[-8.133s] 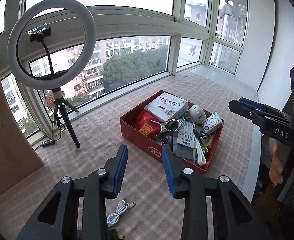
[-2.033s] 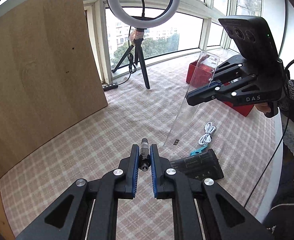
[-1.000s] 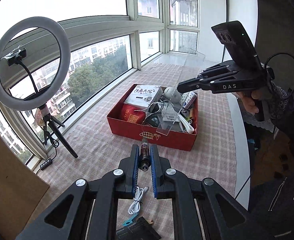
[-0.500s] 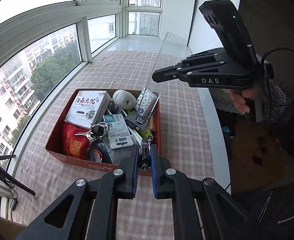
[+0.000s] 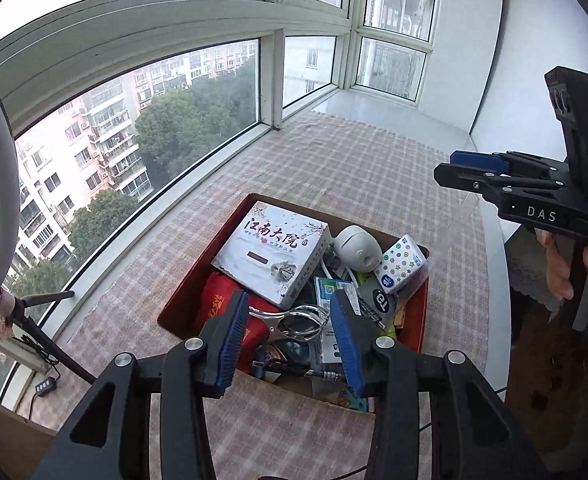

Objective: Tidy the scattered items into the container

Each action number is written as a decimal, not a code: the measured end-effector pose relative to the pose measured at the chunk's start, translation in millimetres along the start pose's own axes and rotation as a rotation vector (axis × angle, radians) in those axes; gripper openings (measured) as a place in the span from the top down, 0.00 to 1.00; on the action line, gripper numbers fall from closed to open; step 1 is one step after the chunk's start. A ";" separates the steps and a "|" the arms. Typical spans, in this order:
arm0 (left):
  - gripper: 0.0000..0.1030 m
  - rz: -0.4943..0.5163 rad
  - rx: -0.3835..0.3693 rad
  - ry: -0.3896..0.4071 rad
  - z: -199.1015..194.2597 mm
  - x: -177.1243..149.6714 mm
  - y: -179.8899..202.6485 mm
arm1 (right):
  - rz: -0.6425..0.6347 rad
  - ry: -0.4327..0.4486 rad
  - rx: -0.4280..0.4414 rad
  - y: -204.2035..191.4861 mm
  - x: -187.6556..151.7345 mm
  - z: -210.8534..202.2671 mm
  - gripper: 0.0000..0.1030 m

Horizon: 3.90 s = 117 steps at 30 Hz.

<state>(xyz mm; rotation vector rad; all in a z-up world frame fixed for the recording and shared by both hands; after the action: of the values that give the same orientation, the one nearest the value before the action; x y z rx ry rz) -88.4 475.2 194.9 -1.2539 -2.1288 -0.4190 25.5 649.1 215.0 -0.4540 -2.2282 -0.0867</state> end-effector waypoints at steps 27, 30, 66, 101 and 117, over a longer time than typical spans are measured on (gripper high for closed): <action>0.61 -0.090 0.149 -0.046 -80.0 -144.8 -72.9 | -0.128 -0.075 0.210 -144.4 -89.4 -2.3 0.45; 0.60 -0.128 0.189 -0.055 -100.0 -178.4 -87.3 | -0.116 -0.091 0.260 -159.3 -102.9 -2.4 0.45; 0.60 -0.083 0.132 -0.067 -137.4 -286.2 -2.1 | -0.041 -0.157 0.304 -152.9 -211.7 -27.3 0.45; 0.60 0.455 -0.102 -0.403 175.0 -115.1 264.4 | 0.034 -0.262 0.201 179.2 -220.4 1.1 0.45; 0.54 0.405 -0.086 -0.370 195.8 -72.2 283.3 | 0.004 -0.293 0.300 181.6 -216.1 29.7 0.45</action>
<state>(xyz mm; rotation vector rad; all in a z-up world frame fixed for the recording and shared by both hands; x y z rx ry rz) 113.4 676.3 -11.6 -1.8823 -2.0845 -0.1078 193.2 761.4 15.5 -0.3214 -2.4718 0.3326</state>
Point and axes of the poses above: each gripper's, at about its wrist camera, not at the fingertips, and z roughly the way its jaws point, y to its right, x to its top, the point moved 5 cm from there along z, roughly the way its jaws point, and after that the axes turned 6 degrees about x, right-handed, at the moved point
